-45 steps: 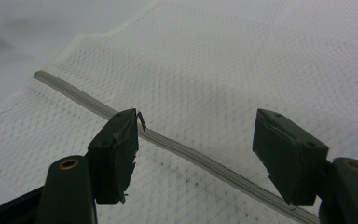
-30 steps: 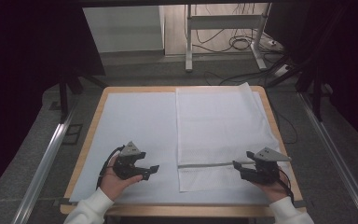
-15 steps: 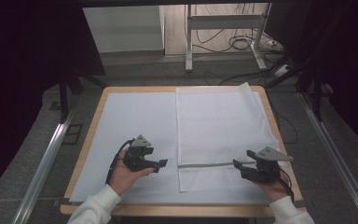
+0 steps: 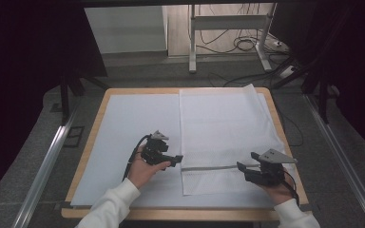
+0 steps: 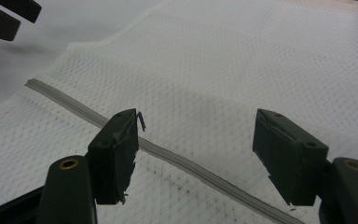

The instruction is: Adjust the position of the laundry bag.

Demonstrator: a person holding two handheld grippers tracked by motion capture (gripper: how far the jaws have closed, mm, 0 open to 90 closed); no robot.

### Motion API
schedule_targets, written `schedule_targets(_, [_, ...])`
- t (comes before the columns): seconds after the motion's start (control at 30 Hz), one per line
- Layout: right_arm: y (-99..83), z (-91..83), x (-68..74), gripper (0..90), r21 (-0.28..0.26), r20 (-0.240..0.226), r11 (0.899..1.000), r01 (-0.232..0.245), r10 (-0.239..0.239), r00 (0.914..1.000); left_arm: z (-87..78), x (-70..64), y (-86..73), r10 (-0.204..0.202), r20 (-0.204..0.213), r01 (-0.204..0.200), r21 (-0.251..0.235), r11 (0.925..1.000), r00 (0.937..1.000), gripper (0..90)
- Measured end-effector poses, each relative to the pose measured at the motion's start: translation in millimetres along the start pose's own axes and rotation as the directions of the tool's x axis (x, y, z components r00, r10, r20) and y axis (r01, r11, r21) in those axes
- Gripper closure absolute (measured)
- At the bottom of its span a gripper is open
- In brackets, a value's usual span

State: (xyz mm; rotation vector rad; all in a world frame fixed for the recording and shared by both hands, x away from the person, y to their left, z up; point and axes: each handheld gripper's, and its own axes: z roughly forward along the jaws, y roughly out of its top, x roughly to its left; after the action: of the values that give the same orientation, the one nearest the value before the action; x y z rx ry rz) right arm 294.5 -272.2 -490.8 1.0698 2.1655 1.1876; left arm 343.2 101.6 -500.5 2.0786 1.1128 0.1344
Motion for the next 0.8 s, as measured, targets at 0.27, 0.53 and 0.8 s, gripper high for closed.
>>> schedule_targets(0.27, [0.0,1.0,0.2,30.9,0.003,0.006,1.0,0.009,-0.009,0.9999,23.8,-5.6,6.2,0.0,0.011,-0.001,0.038,0.9993,0.9999,23.7])
schedule_targets(0.53, [-0.3,-1.0,-0.7,30.9,0.002,0.018,1.0,0.01,-0.01,0.9998,37.6,-21.2,8.1,0.04,0.009,-0.041,0.067,0.9969,0.9991,26.3])
schedule_targets(0.8, [-0.5,-1.5,-0.7,30.9,0.003,0.029,1.0,0.013,-0.013,0.9995,47.3,-26.1,5.5,0.073,-0.034,-0.069,0.091,0.9935,0.9968,38.1])
